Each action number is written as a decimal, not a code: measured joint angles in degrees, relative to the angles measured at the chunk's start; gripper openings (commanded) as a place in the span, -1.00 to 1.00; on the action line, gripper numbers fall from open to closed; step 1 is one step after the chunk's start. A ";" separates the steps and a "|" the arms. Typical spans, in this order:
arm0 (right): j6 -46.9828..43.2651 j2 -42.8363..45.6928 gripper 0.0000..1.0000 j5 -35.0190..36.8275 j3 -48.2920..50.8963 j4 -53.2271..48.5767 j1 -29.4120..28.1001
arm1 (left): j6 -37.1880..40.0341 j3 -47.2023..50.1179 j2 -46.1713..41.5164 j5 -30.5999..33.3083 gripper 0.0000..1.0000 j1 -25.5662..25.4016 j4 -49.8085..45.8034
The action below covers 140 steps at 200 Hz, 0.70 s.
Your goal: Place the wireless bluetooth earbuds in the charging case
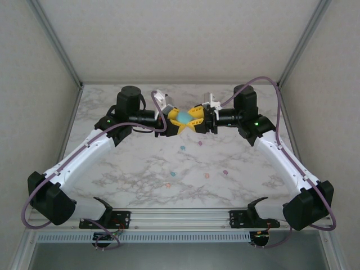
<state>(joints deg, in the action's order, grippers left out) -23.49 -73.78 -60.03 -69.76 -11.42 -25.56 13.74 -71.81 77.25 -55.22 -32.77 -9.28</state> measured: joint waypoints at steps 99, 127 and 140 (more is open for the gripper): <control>-1.42 0.15 -0.37 0.92 0.00 -0.44 -0.15 | 0.22 0.00 -0.02 0.28 -0.22 0.04 -0.17; -1.46 0.17 -0.37 1.11 0.02 -0.66 -0.17 | 0.24 0.00 -0.04 0.39 -0.13 0.04 -0.28; -1.49 0.17 -0.36 1.31 0.02 -0.83 -0.22 | 0.22 0.00 -0.04 0.39 -0.11 0.04 -0.42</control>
<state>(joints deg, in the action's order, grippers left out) -24.97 -73.60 -58.72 -69.73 -12.25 -25.78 13.96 -71.81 77.21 -54.83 -32.73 -9.69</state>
